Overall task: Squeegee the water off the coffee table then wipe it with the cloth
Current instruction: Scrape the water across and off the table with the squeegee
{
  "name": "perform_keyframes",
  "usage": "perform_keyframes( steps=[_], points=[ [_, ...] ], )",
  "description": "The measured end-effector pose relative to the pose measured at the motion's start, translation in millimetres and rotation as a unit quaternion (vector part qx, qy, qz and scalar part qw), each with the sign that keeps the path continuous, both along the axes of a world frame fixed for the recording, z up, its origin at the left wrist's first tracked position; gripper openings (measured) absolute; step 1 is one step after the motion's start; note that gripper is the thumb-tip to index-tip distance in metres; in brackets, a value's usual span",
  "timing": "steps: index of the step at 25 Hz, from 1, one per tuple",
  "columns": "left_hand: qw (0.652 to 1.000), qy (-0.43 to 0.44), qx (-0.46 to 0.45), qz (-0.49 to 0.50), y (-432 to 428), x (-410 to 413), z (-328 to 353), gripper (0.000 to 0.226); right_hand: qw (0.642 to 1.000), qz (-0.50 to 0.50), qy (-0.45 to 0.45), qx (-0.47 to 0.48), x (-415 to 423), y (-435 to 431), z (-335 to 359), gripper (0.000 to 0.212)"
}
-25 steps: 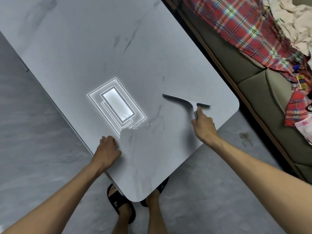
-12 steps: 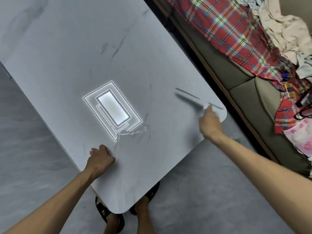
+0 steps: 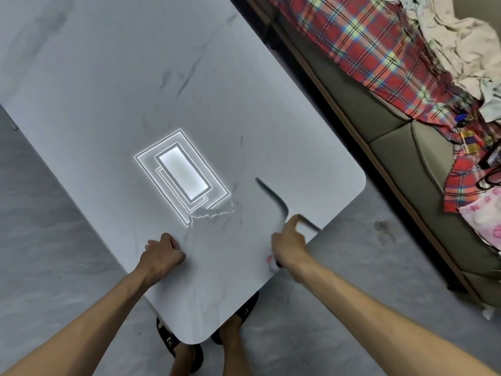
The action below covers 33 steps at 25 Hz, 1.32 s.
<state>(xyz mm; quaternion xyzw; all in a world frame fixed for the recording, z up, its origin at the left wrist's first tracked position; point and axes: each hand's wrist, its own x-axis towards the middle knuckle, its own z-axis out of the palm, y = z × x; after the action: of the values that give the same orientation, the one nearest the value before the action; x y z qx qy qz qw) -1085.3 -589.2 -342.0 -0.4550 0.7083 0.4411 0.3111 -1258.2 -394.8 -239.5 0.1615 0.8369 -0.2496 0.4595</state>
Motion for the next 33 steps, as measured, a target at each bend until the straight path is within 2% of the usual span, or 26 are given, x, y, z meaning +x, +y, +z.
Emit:
perform_keyframes(
  steps=[2, 4, 5, 7, 10, 12, 15, 17, 19, 23, 28, 31, 33],
  points=[
    [1.000, 0.009, -0.007, -0.004, 0, 5, 2, 0.015, 0.999, 0.007, -0.023, -0.032, 16, -10, 5, 0.061],
    [0.999, 0.035, -0.022, -0.011, 2, 16, 3, 0.016, 0.998, 0.002, 0.026, -0.052, 1, -17, 7, 0.037],
    [0.998, 0.048, -0.028, -0.015, 1, 23, 3, 0.016, 0.997, 0.004, 0.059, -0.053, -13, -21, 7, 0.033],
    [0.996, 0.072, -0.056, -0.023, 0, 37, 3, 0.016, 0.994, 0.009, 0.100, -0.051, -41, -31, 4, 0.035],
    [0.990, 0.112, -0.090, 0.004, -2, 42, 5, 0.015, 0.990, 0.070, 0.120, -0.019, -49, -39, 0, 0.042],
    [0.987, 0.123, -0.099, 0.017, -5, 40, 5, 0.017, 0.987, 0.114, 0.116, -0.009, -29, -36, -6, 0.064],
    [0.989, 0.106, -0.096, 0.030, -24, 91, 6, 0.020, 0.955, 0.279, 0.097, -0.008, 60, -41, -10, 0.079],
    [0.992, 0.099, -0.070, 0.024, -20, 96, 1, 0.019, 0.927, 0.361, 0.101, 0.027, 89, -22, -13, 0.079],
    [0.993, 0.092, -0.058, 0.034, -19, 95, 5, 0.018, 0.910, 0.403, 0.092, 0.033, 103, -1, -5, 0.077],
    [0.988, 0.109, -0.079, 0.071, -23, 104, 9, 0.020, 0.912, 0.396, 0.094, -0.040, 104, 2, 24, 0.069],
    [0.973, 0.126, -0.117, 0.156, -42, 115, 14, 0.017, 0.853, 0.484, 0.181, -0.078, 73, -80, 3, 0.056],
    [0.973, 0.111, -0.124, 0.158, -52, 122, 15, 0.016, 0.826, 0.525, 0.194, -0.071, 70, -126, -21, 0.052],
    [0.976, 0.110, -0.116, 0.149, -54, 125, 14, 0.017, 0.818, 0.538, 0.196, -0.061, 76, -126, -31, 0.051]
  ],
)
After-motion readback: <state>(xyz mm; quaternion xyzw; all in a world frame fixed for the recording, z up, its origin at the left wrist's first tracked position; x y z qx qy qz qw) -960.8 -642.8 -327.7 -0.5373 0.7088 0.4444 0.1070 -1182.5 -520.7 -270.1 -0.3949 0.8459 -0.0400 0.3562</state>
